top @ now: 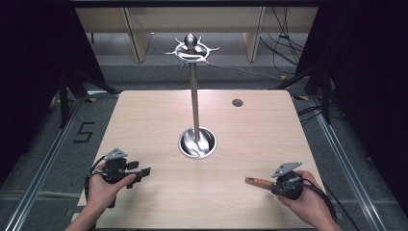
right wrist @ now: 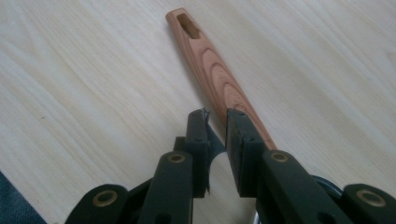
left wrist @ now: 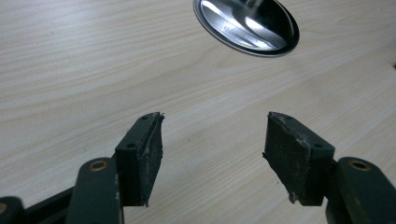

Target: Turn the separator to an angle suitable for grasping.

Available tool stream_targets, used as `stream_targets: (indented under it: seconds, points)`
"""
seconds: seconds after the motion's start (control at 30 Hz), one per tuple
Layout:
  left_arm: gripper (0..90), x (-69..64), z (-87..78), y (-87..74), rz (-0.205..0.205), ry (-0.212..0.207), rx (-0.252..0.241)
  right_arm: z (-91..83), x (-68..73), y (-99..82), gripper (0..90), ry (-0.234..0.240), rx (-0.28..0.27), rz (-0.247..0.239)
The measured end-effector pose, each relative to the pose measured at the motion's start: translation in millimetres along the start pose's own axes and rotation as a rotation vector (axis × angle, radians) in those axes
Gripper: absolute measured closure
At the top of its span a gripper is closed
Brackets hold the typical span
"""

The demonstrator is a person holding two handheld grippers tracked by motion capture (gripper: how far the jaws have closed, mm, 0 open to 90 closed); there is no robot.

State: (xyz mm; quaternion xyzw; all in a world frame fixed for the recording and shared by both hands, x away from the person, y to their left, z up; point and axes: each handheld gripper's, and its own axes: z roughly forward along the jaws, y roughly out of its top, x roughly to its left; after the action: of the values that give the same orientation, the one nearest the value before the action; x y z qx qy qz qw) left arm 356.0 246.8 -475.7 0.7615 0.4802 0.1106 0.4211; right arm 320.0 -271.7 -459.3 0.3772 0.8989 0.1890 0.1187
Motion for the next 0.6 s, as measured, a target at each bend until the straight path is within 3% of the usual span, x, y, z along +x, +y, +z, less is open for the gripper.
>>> stream_targets:
  seconds: [0.17,0.23,0.27,0.4,0.57,0.6]
  points:
    - [36.3,-1.2,0.0,0.2,-0.007,-0.010,-0.004,2.9,5.7,10.9,90.0,0.040,0.075,-0.035]
    - [36.3,1.1,-0.4,0.6,0.017,-0.002,0.009,3.7,6.5,14.4,90.0,0.052,0.092,-0.042]
    - [36.3,-0.7,0.5,-0.4,-0.009,-0.011,-0.012,7.3,7.2,23.0,90.0,0.039,0.125,-0.072]
    - [36.3,-1.0,-0.6,0.2,-0.006,-0.015,-0.010,15.9,9.5,35.6,90.0,0.066,0.205,-0.040]
    - [36.3,-0.6,-1.3,0.5,-0.005,-0.019,-0.010,24.5,7.4,45.3,90.0,0.056,0.265,-0.001]
    - [36.3,0.1,-1.4,0.7,0.000,-0.016,-0.011,27.0,5.7,48.0,90.0,0.054,0.294,0.031]
